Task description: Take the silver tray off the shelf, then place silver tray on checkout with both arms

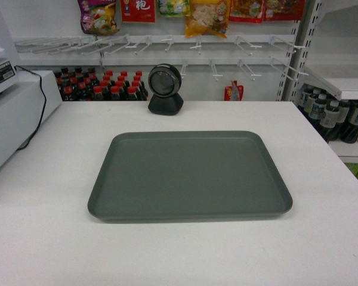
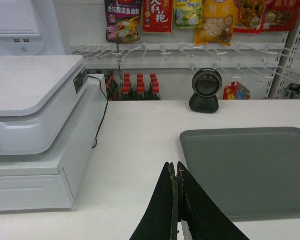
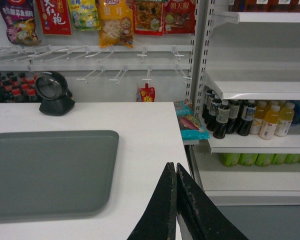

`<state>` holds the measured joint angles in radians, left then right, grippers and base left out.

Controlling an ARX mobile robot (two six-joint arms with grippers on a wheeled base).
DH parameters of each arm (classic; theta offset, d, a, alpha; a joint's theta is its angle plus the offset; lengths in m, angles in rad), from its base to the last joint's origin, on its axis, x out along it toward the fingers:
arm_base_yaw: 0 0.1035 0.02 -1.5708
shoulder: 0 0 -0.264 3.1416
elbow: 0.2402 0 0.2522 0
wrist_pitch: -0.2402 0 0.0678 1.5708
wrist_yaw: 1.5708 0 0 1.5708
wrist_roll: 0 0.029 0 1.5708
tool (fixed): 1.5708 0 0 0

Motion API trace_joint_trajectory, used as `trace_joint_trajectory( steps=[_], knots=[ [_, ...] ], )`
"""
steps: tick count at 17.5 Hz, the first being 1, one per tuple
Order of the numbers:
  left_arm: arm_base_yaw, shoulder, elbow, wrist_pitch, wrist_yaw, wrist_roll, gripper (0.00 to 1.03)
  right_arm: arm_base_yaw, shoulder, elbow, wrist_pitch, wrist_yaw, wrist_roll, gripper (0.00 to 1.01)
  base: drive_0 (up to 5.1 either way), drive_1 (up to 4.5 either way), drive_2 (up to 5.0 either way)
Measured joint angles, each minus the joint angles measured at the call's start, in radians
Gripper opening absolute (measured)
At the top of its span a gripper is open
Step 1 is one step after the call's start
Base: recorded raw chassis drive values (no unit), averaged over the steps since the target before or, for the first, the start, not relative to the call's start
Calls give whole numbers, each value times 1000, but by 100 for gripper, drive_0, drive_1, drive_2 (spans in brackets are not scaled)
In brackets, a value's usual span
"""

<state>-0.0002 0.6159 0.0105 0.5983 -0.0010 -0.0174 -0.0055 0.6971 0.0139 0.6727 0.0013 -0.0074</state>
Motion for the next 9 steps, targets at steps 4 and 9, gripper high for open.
trace_joint_trajectory(
  steps=[4,9],
  knots=[
    [0,-141,0,-130,0,0,1,0,-150,-1,-135,0,0,2,0,0,0],
    [0,-196,0,-181,0,0,1,0,-212,-2,-191,0,0,2,0,0,0]
  ],
)
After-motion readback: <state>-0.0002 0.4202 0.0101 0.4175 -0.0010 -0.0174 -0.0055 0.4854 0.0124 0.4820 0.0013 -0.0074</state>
